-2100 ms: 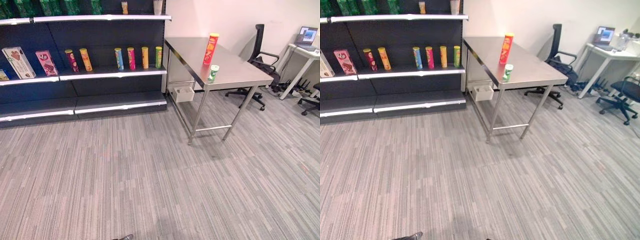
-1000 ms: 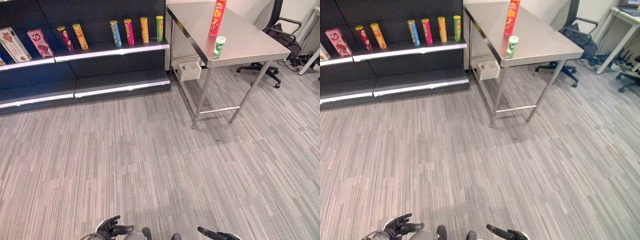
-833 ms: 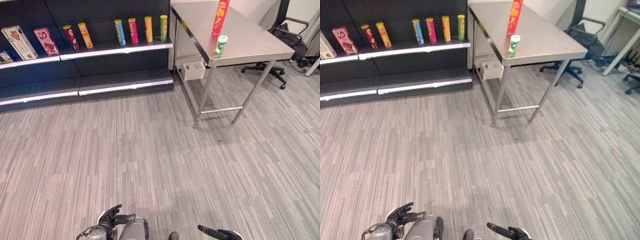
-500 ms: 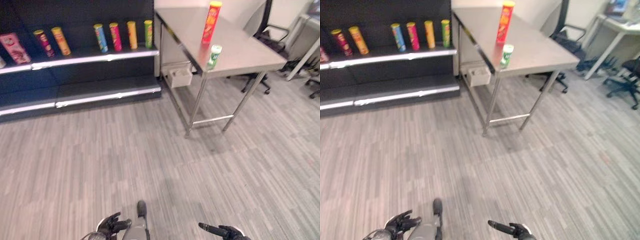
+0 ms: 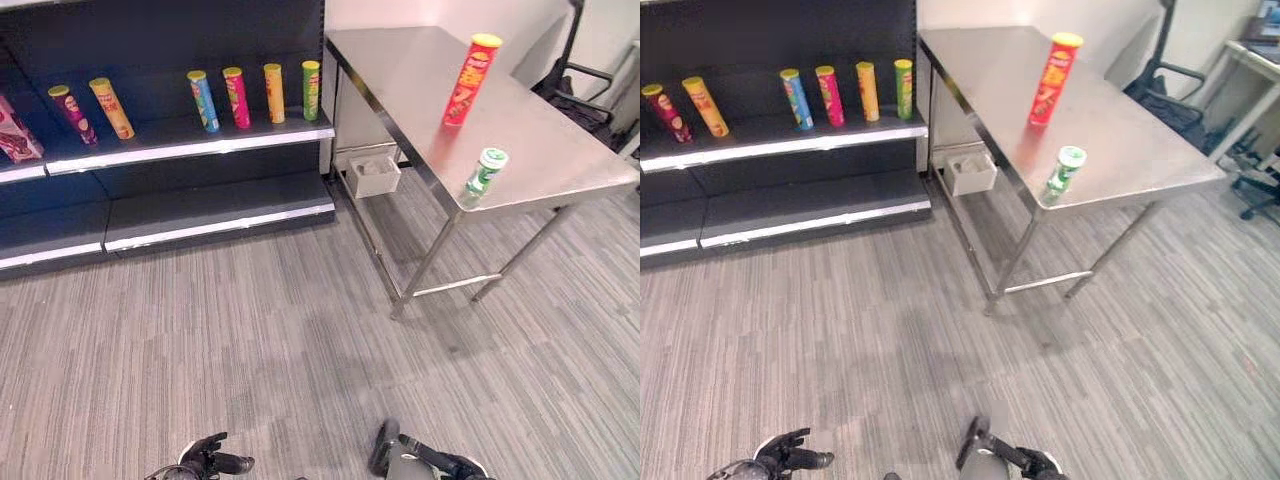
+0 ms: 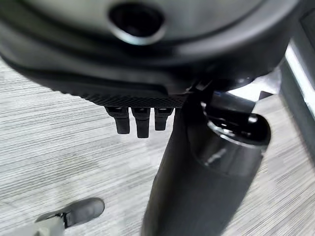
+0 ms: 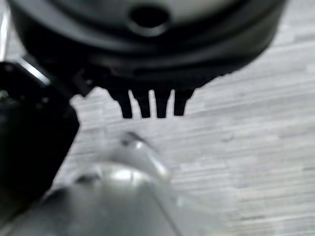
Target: Put the goods on the table back onto the shelves and tidy them up.
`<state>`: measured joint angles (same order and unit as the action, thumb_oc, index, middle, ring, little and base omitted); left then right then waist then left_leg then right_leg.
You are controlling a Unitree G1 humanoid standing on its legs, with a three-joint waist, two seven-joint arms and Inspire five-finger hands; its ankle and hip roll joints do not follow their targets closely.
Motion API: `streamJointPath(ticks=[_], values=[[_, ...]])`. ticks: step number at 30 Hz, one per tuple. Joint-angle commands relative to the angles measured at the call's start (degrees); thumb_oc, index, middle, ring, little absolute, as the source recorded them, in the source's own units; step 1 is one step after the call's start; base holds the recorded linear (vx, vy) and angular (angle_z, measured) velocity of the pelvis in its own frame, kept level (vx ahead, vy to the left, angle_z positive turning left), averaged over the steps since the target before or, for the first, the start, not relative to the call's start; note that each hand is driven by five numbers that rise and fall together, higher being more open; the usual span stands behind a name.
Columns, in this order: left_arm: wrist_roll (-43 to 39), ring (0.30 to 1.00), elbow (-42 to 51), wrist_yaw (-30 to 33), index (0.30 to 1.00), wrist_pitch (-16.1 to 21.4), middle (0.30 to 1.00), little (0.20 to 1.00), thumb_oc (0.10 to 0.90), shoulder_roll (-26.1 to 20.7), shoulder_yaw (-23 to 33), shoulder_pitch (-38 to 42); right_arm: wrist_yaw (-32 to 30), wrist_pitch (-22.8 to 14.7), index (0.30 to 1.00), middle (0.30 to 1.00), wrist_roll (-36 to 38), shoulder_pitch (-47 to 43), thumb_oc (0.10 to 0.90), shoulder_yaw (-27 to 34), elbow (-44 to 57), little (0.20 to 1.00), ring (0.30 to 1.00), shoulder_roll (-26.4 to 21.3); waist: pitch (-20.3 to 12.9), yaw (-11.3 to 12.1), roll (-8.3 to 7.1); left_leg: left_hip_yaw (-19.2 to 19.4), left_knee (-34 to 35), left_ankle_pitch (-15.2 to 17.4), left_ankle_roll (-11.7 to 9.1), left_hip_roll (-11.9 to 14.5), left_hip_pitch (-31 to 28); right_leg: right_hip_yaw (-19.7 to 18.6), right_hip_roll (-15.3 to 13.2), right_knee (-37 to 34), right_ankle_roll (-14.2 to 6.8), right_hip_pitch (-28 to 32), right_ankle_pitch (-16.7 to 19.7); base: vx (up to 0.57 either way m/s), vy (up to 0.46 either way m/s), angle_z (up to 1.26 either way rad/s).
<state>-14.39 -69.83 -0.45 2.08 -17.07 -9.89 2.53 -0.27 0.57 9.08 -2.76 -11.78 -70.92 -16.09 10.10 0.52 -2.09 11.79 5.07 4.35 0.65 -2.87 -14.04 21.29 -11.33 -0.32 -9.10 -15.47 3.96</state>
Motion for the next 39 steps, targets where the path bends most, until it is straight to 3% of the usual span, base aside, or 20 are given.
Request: streamJointPath(ticks=[1, 2, 4, 5, 7, 8, 9, 10, 11, 12, 15, 17, 19, 20, 21, 22, 25, 34, 39], values=[[2.34, 0.900, 1.10, -0.61, 0.900, 2.23, 0.900, 0.900, 0.800, 0.04, 0.02, 1.73, -0.41, -0.42, 0.900, 0.900, -2.62, -0.10, 0.800, -2.05, -1.09, 0.900, 0.900, -2.59, 0.77, -0.16, -1.52, -1.64, -1.32, -1.81, -2.79, 3.02, 6.60, -4.19, -0.03, -1.49, -1.91, 10.04, 5.15, 0.43, -0.278, 0.60], [2.47, 0.900, 1.18, -0.65, 0.900, 2.17, 0.900, 0.900, 0.800, 0.23, -0.03, 1.43, -0.27, -0.35, 0.900, 0.900, -2.88, 0.14, 0.800, -2.34, -1.28, 0.900, 0.900, -2.65, 0.35, -0.27, -1.56, -1.88, -2.04, -1.32, -3.23, 3.72, 6.54, -3.42, 0.30, -2.09, -1.68, 10.84, 5.23, 0.49, -0.358, 0.85], [2.07, 0.900, 1.59, -0.63, 0.900, 2.12, 0.900, 0.900, 0.800, 1.11, -0.49, 1.47, -0.35, -0.79, 0.900, 0.900, -2.59, 0.22, 0.800, -2.91, -0.84, 0.900, 0.900, -3.09, -0.35, -0.46, -1.77, -2.95, -9.95, 1.42, -4.85, 5.80, 8.77, -1.78, 1.64, -3.56, -0.51, 13.71, 3.80, 0.34, -0.358, 0.79], [1.04, 0.900, 2.64, -0.61, 0.900, 1.93, 0.900, 0.900, 0.800, 1.74, -1.34, 1.71, -0.45, -0.90, 0.900, 0.900, -1.70, -0.29, 0.800, -3.40, -0.32, 0.900, 0.900, -3.65, 0.71, -0.20, -1.78, -3.71, -24.45, -0.77, -7.15, 7.93, 14.79, -1.09, 3.47, -4.32, 2.10, 16.77, 0.98, 0.24, -0.332, 0.53], [0.19, 0.900, 4.17, -0.31, 0.900, 2.07, 0.900, 0.900, 0.800, 1.86, -1.89, 2.05, 0.06, -0.98, 0.900, 0.900, -0.51, -0.40, 0.800, -3.59, 1.08, 0.900, 0.900, -4.07, 2.19, 0.24, -1.97, -5.38, -34.00, -5.06, -8.23, 8.76, 19.38, -0.83, 4.30, -4.52, 3.85, 18.39, -0.18, 0.11, -0.196, 0.04], [0.19, 0.900, 4.16, -0.31, 0.900, 2.07, 0.900, 0.900, 0.800, 1.83, -1.88, 2.06, 0.06, -0.97, 0.900, 0.900, -0.52, -0.41, 0.800, -3.59, 1.08, 0.900, 0.900, -4.03, 1.96, 0.02, -2.16, -5.51, -33.79, -5.34, -8.16, 8.49, 19.66, -0.65, 4.07, -4.51, 3.81, 18.15, -0.15, 0.15, -0.092, -0.51], [-1.03, 0.900, 5.17, -0.03, 0.900, 2.02, 0.900, 0.900, 0.800, 2.31, -2.07, 2.48, -0.40, -0.90, 0.900, 0.900, 0.88, -0.96, 0.800, -3.25, 1.43, 0.900, 0.900, -4.57, 2.67, 0.55, -2.36, -3.03, -31.01, -5.61, -7.70, 11.70, 22.76, -0.09, 4.36, -4.68, 3.70, 19.78, -1.90, 0.13, -0.043, -0.29], [-1.03, 0.900, 5.18, -0.03, 0.900, 2.01, 0.900, 0.900, 0.800, 2.31, -2.07, 2.47, -0.40, -0.90, 0.900, 0.900, 0.88, -0.96, 0.800, -3.24, 1.43, 0.900, 0.900, -4.57, 2.72, 0.61, -2.39, -2.95, -30.91, -5.63, -7.69, 11.68, 22.63, -0.15, 4.33, -4.68, 3.69, 19.82, -1.89, 0.30, 0.095, -0.05], [-0.61, 0.900, 5.76, 0.14, 0.900, 2.04, 0.900, 0.900, 0.800, 2.53, -2.42, 1.93, -0.95, -1.28, 0.900, 0.900, 1.02, -0.56, 0.800, -2.58, 1.96, 0.900, 0.900, -5.18, 1.90, 1.18, -1.36, -3.31, -13.21, -6.99, -7.32, 11.85, 20.82, -1.26, 4.56, -4.68, 2.35, 19.53, -2.44, 0.24, 0.200, -0.02], [-0.34, 0.900, 5.33, 0.28, 0.900, 1.99, 0.900, 0.900, 0.800, 2.65, -2.35, 1.62, -0.78, -1.15, 0.900, 0.900, 0.72, -0.39, 0.800, -2.28, 1.61, 0.900, 0.900, -5.29, 1.22, 1.07, -0.56, -4.28, -8.38, -7.27, -7.29, 11.61, 19.08, -1.70, 4.99, -4.68, 2.01, 19.71, -2.73, 0.28, 0.244, -0.29], [1.18, 0.900, 3.21, 0.64, 0.900, 2.00, 0.900, 0.900, 0.800, 2.80, -2.56, 2.00, -1.41, -1.33, 0.900, 0.900, 0.74, -0.08, 0.800, -1.25, 0.48, 0.900, 0.900, -4.82, 0.06, -0.11, 0.21, -4.55, -4.97, -8.28, -7.42, 10.74, 16.81, -2.49, 4.83, -4.68, 1.78, 19.52, -2.42, 0.11, 0.161, -0.75], [2.35, 0.900, 0.73, 0.73, 0.900, 1.93, 0.900, 0.900, 0.800, 1.31, 0.08, 0.89, -2.54, -1.67, 0.900, 0.900, 4.35, 1.06, 0.800, 4.40, -0.31, 0.900, 0.900, -5.13, -1.86, -1.25, 0.05, 0.28, -0.50, -7.62, -6.77, 9.71, 11.10, -5.08, 3.77, -4.57, 0.67, 19.64, -1.11, 0.21, 0.286, -0.68], [4.93, 0.900, 0.43, 0.48, 0.900, 1.89, 0.900, 0.900, 0.800, -0.51, 1.47, -0.39, -2.45, -1.80, 0.900, 0.900, 4.92, 2.57, 0.800, 9.04, 1.48, 0.900, 0.900, -9.51, -2.60, -1.97, -0.30, 2.17, -0.07, -6.49, -6.30, 9.20, 9.28, -6.28, 3.08, -4.51, -0.14, 19.81, -0.57, 0.16, 0.213, -1.16], [6.79, 0.900, 2.40, -0.27, 0.900, 1.96, 0.900, 0.900, 0.800, -1.89, 3.30, -2.51, -3.10, -2.11, 0.900, 0.900, 3.23, 7.87, 0.800, 17.54, 11.34, 0.900, 0.900, -18.44, -2.93, -3.11, -0.48, 3.59, -0.07, -5.25, -5.91, 8.63, 7.84, -6.96, 2.42, -4.22, -1.06, 20.04, -0.20, 0.12, 0.176, -0.59], [7.19, 0.900, 2.75, -0.33, 0.900, 2.03, 0.900, 0.900, 0.800, -1.76, 3.59, -2.80, -3.85, -2.51, 0.900, 0.900, 2.11, 9.65, 0.800, 20.40, 15.98, 0.900, 0.900, -21.40, -3.19, -3.48, -0.43, 4.02, -0.07, -5.17, -5.84, 8.42, 7.92, -7.10, 2.14, -4.13, -1.28, 19.71, 0.01, 0.08, 0.166, -0.25], [8.03, 0.900, 2.94, -0.18, 0.900, 2.23, 0.900, 0.900, 0.800, -1.16, 3.86, -2.81, -4.79, -3.59, 0.900, 0.900, 0.36, 11.85, 0.800, 25.93, 24.63, 0.900, 0.900, -27.23, -3.08, -4.63, -0.36, 4.61, -0.07, -4.70, -5.73, 8.12, 7.31, -7.31, 1.70, -3.94, -1.68, 19.92, 0.00, 0.03, 0.117, -0.19], [10.43, 0.900, 4.86, -1.02, 0.900, 3.11, 0.900, 0.900, 0.800, 0.06, 1.82, -3.10, -4.27, -7.84, 0.900, 0.900, 0.03, 13.11, 0.800, 34.63, 46.49, 0.900, 0.900, -36.36, -3.16, -6.36, 0.22, 5.43, -0.07, -4.01, -5.35, 7.77, 6.75, -8.15, 1.12, -3.60, -2.22, 19.37, 0.27, 0.04, 0.099, -0.19], [11.02, 0.900, 8.08, -2.27, 0.900, 4.16, 0.900, 0.900, 0.800, 0.24, 0.46, -4.09, 1.43, -12.85, 0.900, 0.900, 10.21, 8.21, 0.800, 35.44, 66.99, 0.900, 0.900, -35.16, -4.63, -5.51, 0.32, 5.52, -0.07, -3.92, -5.39, 8.09, 6.92, -7.11, 0.90, -4.05, -2.30, 19.50, 0.36, 0.03, -0.006, 0.01], [12.05, 0.900, 8.48, -2.62, 0.900, 4.09, 0.900, 0.900, 0.800, 0.45, 0.43, -5.45, 3.95, -12.20, 0.900, 0.900, 7.54, 7.28, 0.800, 31.52, 71.85, 0.900, 0.900, -34.15, -4.94, -4.26, 0.39, 5.10, -0.07, -4.11, -5.63, 8.43, 6.78, -5.87, 1.02, -4.18, -2.06, 20.23, -0.05, 0.02, -0.036, 0.07]])
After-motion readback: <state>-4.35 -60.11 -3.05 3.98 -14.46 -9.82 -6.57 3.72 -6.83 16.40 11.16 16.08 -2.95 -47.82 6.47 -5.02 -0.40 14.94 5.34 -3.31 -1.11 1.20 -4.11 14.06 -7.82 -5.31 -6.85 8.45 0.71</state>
